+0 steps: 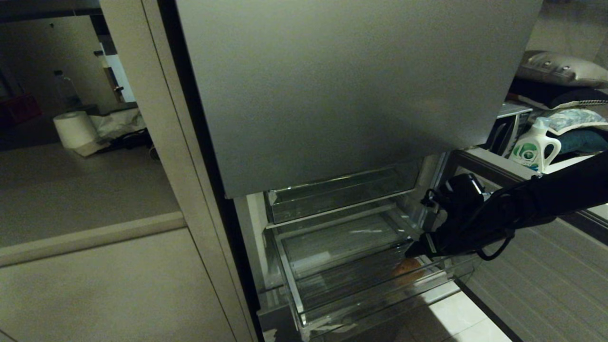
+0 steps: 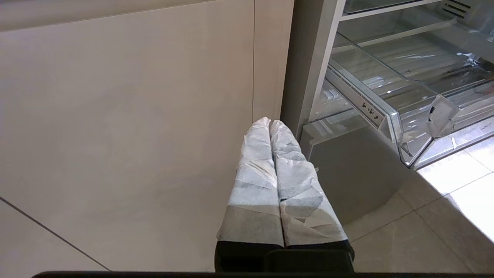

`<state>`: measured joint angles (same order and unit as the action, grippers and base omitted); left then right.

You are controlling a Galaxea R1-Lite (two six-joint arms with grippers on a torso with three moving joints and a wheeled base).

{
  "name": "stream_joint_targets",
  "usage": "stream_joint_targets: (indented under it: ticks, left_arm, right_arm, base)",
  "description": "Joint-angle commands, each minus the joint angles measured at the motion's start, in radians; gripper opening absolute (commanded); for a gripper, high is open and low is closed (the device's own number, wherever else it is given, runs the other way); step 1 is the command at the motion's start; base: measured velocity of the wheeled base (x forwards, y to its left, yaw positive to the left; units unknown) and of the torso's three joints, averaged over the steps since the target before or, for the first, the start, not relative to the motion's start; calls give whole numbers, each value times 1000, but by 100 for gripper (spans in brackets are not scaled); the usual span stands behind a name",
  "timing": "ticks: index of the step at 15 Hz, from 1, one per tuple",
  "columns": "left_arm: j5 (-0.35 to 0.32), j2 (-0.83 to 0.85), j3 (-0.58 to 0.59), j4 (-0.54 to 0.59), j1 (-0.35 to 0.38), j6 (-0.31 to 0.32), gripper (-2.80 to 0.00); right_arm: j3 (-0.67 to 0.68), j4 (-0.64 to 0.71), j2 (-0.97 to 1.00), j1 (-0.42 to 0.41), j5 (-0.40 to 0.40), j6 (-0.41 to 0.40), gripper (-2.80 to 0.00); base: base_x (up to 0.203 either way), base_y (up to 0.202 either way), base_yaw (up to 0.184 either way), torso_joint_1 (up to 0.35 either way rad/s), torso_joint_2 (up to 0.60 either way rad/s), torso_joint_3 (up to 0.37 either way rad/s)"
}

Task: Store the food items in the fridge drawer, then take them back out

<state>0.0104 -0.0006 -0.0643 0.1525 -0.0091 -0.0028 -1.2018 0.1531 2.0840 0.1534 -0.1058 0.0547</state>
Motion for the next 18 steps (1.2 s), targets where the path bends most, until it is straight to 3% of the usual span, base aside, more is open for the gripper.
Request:
stream_joint_targets:
  ticks: [1, 18]
  left_arm:
    - [0, 1, 0, 1, 0, 0, -280]
    - [0, 1, 0, 1, 0, 0, -280]
  right_arm:
    - [18, -24, -2, 0, -2, -1, 0]
    - [-42, -112, 124, 61, 13, -12, 0]
  base:
    - [0, 0, 0, 0, 0, 0]
    - [0, 0, 0, 0, 0, 0]
